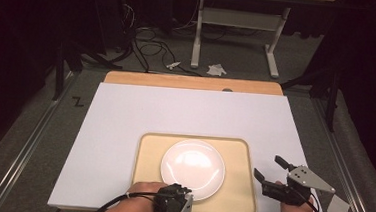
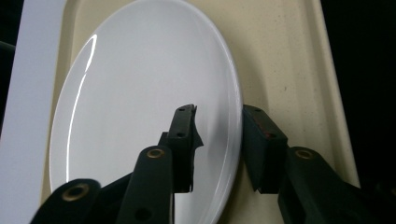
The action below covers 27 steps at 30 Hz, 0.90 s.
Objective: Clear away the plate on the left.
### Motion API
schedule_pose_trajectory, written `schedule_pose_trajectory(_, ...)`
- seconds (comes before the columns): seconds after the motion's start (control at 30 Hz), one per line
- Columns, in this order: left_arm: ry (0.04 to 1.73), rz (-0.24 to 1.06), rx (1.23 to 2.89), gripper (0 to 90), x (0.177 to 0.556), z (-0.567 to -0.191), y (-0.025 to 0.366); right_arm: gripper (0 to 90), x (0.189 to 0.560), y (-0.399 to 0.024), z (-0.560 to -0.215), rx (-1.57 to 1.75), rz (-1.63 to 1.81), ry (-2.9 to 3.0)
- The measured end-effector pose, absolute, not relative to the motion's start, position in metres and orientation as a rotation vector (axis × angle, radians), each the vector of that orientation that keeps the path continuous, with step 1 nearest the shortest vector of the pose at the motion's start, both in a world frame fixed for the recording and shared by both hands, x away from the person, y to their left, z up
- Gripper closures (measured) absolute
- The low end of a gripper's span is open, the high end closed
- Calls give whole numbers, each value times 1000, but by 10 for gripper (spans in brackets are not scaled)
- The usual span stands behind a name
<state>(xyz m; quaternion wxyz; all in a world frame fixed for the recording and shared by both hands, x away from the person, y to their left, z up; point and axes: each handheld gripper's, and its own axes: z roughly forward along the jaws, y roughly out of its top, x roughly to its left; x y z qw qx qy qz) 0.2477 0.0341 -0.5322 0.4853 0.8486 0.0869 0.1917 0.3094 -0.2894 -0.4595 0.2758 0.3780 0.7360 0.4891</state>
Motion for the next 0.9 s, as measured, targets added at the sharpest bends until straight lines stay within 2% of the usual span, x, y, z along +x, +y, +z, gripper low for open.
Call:
schedule_pose_trajectory(0.17, 196, 461, 2055, 598, 247, -525, 38, 162, 309, -290, -459, 1010, 1317, 1973)
schedule_pose_trajectory(0.57, 182, 481, 2006, 566, 245, -511, 44, 163, 310, -290, -459, 1008, 1315, 1976)
schedule_pose_trajectory(0.9, 273, 519, 1937, 486, 258, -500, 56, 162, 310, -290, -459, 1011, 1317, 1978)
